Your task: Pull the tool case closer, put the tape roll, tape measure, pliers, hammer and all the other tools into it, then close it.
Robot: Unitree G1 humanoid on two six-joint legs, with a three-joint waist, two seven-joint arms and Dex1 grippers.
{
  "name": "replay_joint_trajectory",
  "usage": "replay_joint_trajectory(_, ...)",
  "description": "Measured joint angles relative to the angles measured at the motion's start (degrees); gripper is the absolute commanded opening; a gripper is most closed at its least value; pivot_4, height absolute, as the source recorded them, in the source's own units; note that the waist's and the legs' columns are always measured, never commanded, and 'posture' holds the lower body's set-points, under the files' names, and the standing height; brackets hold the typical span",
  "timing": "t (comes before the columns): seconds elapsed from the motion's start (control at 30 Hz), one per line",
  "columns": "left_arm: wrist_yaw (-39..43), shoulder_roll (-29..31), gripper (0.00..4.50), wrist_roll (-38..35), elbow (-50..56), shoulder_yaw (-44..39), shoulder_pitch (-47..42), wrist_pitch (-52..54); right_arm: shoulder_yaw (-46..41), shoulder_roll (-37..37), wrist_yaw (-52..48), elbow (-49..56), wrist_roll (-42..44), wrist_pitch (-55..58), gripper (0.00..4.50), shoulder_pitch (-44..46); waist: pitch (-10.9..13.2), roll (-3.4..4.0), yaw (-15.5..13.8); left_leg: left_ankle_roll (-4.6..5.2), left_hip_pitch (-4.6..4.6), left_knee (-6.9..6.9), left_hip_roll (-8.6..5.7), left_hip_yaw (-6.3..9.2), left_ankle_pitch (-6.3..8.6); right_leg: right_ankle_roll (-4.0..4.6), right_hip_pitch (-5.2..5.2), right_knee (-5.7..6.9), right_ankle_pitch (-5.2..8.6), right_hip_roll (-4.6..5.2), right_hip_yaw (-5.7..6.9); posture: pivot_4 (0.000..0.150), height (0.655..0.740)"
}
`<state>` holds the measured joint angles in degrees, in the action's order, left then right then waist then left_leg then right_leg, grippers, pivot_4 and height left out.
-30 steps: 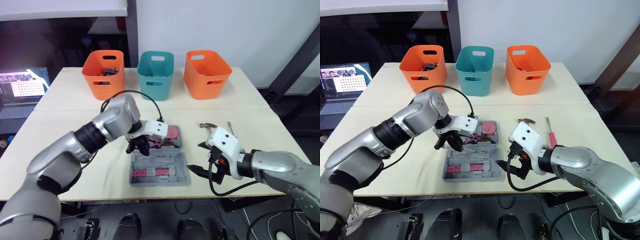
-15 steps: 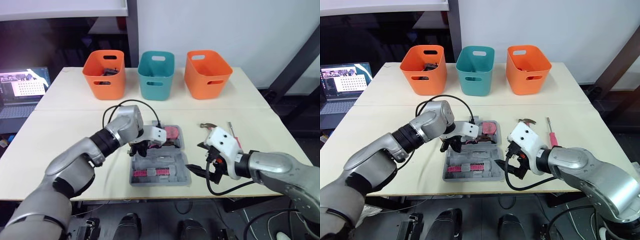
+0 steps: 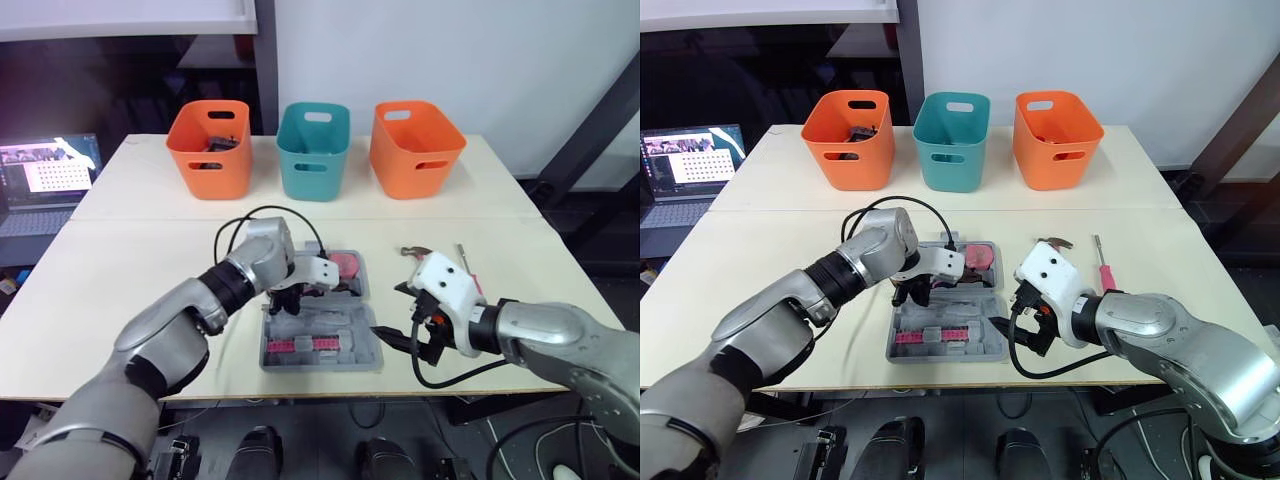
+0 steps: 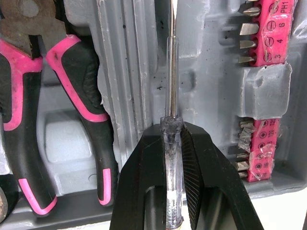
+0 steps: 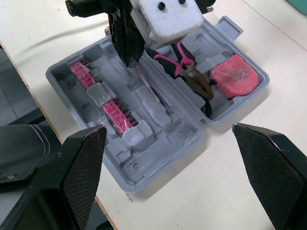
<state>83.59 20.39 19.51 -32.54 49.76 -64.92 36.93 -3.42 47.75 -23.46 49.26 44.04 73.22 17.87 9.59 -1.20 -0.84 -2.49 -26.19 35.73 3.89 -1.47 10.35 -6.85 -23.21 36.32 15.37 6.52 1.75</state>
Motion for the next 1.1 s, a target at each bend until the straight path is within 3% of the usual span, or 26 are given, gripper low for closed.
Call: replay_joint_trajectory(1.1, -2.1, -5.6, 0.07, 1.2, -4.9, -3.4, -0.8, 3.1, 1.1, 0.0, -0.1, -0.1, -0.6, -0.7, 4.50, 0.0, 0.0, 0.04, 0.1, 0.17, -0.17, 0.34, -0.02, 0.07, 0.10, 0.01, 0.01, 0.07, 0.01, 0.00, 0.02, 0.150, 0.7400)
